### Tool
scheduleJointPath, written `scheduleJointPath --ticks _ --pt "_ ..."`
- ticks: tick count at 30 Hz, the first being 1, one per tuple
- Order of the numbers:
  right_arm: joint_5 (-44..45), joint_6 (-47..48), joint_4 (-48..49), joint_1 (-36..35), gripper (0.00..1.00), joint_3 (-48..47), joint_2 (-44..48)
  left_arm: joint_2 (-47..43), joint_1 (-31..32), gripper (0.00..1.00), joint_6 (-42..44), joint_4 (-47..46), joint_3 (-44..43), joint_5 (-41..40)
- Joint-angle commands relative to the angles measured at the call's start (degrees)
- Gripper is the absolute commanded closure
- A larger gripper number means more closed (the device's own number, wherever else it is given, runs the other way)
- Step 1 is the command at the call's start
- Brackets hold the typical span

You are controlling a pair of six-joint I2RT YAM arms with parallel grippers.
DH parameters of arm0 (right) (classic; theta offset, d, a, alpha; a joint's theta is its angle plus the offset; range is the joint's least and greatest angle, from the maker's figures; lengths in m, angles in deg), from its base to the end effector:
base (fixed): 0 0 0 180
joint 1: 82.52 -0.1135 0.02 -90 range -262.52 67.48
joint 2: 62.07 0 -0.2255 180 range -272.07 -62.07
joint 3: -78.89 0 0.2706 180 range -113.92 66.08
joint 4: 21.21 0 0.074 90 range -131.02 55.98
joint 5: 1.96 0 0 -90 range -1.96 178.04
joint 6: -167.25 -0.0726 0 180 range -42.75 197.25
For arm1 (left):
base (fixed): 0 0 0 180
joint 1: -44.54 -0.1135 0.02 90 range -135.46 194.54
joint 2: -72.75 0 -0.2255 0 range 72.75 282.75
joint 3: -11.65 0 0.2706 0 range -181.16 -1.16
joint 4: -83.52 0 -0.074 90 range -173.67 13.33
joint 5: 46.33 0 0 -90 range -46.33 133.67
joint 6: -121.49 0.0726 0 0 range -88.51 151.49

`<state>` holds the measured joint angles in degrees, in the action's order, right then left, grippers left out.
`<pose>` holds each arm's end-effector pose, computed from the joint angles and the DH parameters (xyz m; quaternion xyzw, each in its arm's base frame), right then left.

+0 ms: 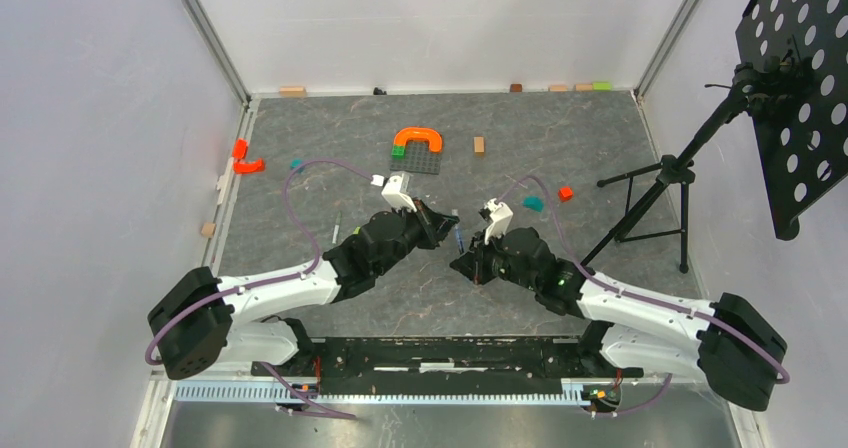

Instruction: Insert the pens into the pen caps

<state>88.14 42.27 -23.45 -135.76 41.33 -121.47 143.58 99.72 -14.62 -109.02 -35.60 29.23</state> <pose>0.1738 0.2324 0.1471 -0.1327 0.8285 0.3782 0.3911 0.2065 -0.2652 0.1906 -0.0191 0.7696 -0.4262 0.4750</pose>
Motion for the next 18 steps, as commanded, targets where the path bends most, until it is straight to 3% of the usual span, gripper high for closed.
scheduleJointPath --ticks 1,7,18 --pt "3.13 -1.16 2.55 0.24 1.00 -4.96 -1.02 0.68 -0.08 0.98 -0.84 4.61 -0.85 -4.41" --pt "5.83 -1.49 4.25 0.25 1.00 -5.63 -2.89 0.36 -0.15 0.98 -6.89 5.48 -1.46 -3.79" --pt "7.13 0.05 1.95 0.28 1.00 -8.87 -7.83 0.91 -0.13 0.98 -7.63 8.61 -3.07 -3.85"
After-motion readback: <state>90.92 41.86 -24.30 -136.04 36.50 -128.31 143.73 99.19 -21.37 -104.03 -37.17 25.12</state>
